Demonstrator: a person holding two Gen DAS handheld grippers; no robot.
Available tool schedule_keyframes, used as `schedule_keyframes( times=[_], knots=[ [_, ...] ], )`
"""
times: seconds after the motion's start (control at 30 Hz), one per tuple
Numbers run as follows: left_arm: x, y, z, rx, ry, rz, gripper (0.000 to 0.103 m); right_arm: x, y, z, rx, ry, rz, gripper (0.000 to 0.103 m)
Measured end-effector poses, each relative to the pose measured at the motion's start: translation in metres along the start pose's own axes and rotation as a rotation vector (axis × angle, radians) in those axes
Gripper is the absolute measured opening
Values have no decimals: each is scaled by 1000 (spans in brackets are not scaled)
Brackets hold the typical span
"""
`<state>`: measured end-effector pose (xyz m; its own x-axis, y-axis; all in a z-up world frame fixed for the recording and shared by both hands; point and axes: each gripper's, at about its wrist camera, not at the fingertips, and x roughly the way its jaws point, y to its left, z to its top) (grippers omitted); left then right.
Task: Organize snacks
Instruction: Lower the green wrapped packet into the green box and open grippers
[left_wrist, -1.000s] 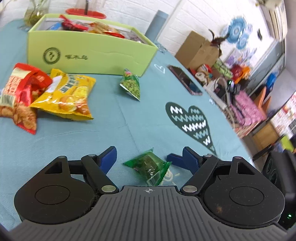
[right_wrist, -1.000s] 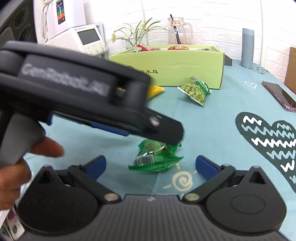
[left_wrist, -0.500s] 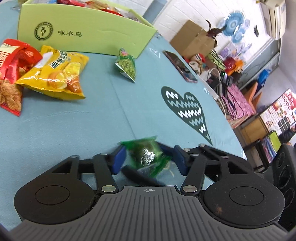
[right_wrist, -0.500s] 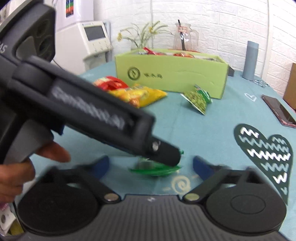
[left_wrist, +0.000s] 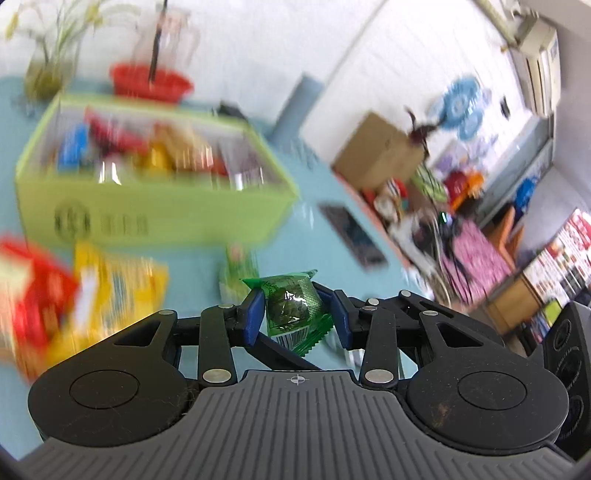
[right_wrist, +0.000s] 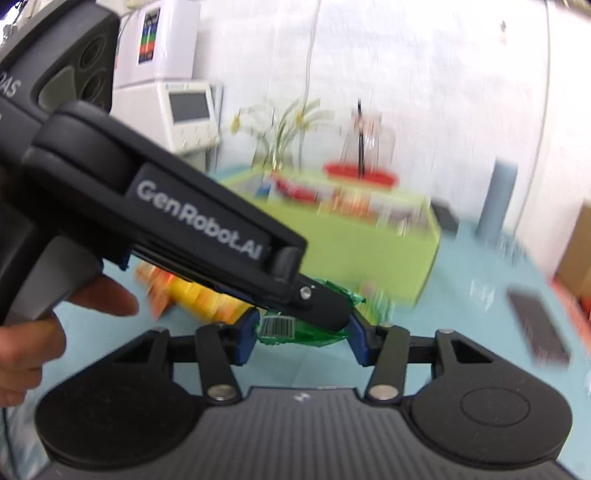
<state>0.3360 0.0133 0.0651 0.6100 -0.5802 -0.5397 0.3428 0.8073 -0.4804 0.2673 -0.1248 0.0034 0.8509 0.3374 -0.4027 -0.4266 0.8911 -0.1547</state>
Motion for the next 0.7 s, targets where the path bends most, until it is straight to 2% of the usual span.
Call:
schedule_keyframes(
  times=[0.13,0.23,0.37,0.4,0.47,0.6,0.67,0.7],
  knots=[
    [19,12,58,0,-59,36,17,44,-21,41,-22,-43,-3,54],
    [40,31,91,-22,-67,84,16,88,-36,62,-2,-37,29,55],
    [66,68,112,-58,-73,141,16,144,-44,73,34,-6,91,55],
    [70,78,112,-78,-76,147,19,156,-45,73,37,4,110,55],
    [78,92,116,-107,-38,166,20,175,-42,70,27,31,131,57],
    [78,105,116,-154,-36,104,54,178,-40,65,20,20,165,69],
    [71,104,118,-162,-61,90,60,175,-41,64,23,21,173,87],
    [64,102,119,-158,-86,95,65,173,-42,66,20,17,163,91]
  ],
)
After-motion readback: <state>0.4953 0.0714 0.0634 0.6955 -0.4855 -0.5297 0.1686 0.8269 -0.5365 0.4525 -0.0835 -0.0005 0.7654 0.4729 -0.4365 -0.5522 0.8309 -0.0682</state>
